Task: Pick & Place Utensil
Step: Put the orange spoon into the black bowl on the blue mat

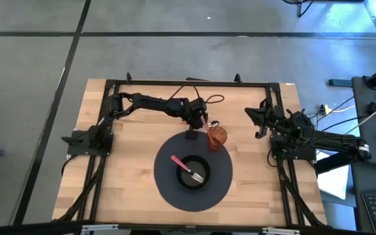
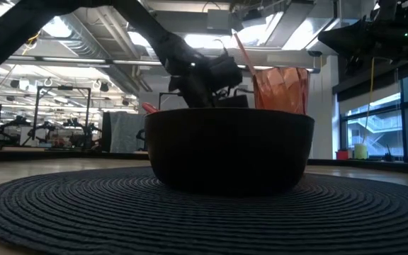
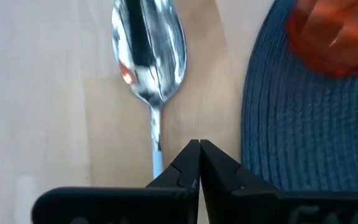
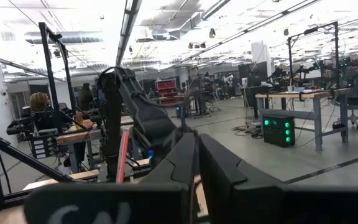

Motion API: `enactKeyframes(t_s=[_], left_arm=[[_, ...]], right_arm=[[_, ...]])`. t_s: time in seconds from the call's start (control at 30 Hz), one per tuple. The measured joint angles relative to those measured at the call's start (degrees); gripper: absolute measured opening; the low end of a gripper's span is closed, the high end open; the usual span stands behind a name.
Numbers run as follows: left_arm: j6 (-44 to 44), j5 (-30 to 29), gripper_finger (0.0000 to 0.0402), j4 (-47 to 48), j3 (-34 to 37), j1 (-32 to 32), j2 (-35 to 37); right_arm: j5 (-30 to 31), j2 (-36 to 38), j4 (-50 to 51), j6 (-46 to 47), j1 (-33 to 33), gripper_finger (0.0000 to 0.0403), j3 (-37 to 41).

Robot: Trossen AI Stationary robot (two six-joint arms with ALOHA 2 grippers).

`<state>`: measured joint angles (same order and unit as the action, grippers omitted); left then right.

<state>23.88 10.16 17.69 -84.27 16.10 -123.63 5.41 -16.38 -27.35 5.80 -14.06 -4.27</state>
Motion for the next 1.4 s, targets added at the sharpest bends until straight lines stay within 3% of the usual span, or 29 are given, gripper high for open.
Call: enactKeyframes(t_s=[0.77, 1.4], left_arm=[[-7.0, -1.7, 0.0003, -1.5, 0.0, 4.2, -1.2], [-2.4, -2.9, 0.0004, -5.9, 0.1, 1.9, 0.7]], right_arm=[[0.0, 0.0, 0.0, 0.2, 0.0, 0.0023, 0.0], [-0.7, 0.0, 0.0, 0.2, 0.0, 0.0023, 0.0]])
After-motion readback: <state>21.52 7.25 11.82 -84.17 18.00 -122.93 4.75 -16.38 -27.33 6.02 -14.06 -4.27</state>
